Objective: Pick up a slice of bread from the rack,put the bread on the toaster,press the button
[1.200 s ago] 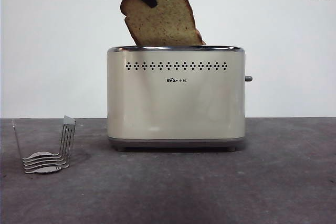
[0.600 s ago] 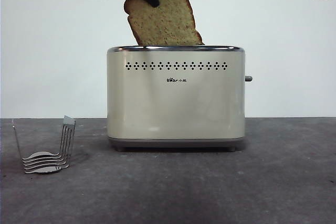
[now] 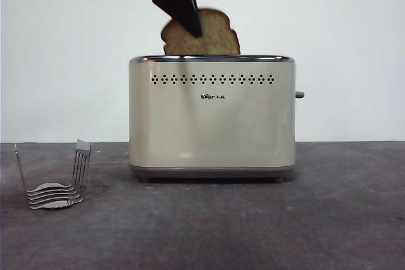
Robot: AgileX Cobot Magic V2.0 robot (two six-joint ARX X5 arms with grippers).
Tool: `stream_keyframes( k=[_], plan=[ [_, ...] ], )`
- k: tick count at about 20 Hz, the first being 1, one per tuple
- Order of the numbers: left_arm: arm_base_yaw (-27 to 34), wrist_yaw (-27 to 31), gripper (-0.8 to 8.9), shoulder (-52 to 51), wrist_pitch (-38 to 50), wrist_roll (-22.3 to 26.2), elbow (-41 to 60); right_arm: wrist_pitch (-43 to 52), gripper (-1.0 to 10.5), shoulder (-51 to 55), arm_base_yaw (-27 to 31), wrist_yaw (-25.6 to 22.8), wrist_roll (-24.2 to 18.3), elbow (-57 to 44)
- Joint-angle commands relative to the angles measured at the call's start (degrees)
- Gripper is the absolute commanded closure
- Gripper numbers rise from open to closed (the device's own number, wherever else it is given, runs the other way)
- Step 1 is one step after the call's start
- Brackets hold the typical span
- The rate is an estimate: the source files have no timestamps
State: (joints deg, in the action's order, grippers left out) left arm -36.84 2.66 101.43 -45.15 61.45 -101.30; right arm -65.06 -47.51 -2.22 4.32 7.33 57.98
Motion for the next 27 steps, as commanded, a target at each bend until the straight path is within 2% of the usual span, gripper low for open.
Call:
stream_keyframes(
  k=[1,9,10,13,14,18,23,27],
  plan=[
    [-0.6,0.4,8.25,1.3,2.7,-2.6,0.6,-0.3,9.5,0.1,0.0,-0.2,0.5,0.0],
    [-1.5,2.1,8.06,4.7,4.8,-5.2,0.6,-1.0,9.5,0.0,0.0,-0.2,0.3,0.0],
    [-1.6,2.0,7.56,4.7,5.6,-5.8,0.6,-1.0,9.5,0.0,0.0,-0.2,0.1,0.0],
    [-1.9,2.0,4.15,4.7,9.1,-8.9,0.6,-1.1,9.5,0.0,0.0,-0.2,0.1,0.0],
    [-1.9,1.9,3.63,4.7,9.7,-9.6,0.6,-1.2,9.5,0.0,0.0,-0.2,0.1,0.0],
    [-2.1,1.9,3.64,3.9,9.9,-13.9,0.6,-1.3,9.5,0.0,0.0,-0.2,0.1,0.0],
    [-2.1,1.9,3.64,-1.5,10.4,-16.3,0.6,-0.3,9.5,0.0,0.0,-0.2,0.1,0.0],
    [-2.1,1.8,3.65,-7.6,9.5,-25.3,0.6,3.4,9.5,-0.6,0.0,-0.2,0.1,0.0]
  ],
)
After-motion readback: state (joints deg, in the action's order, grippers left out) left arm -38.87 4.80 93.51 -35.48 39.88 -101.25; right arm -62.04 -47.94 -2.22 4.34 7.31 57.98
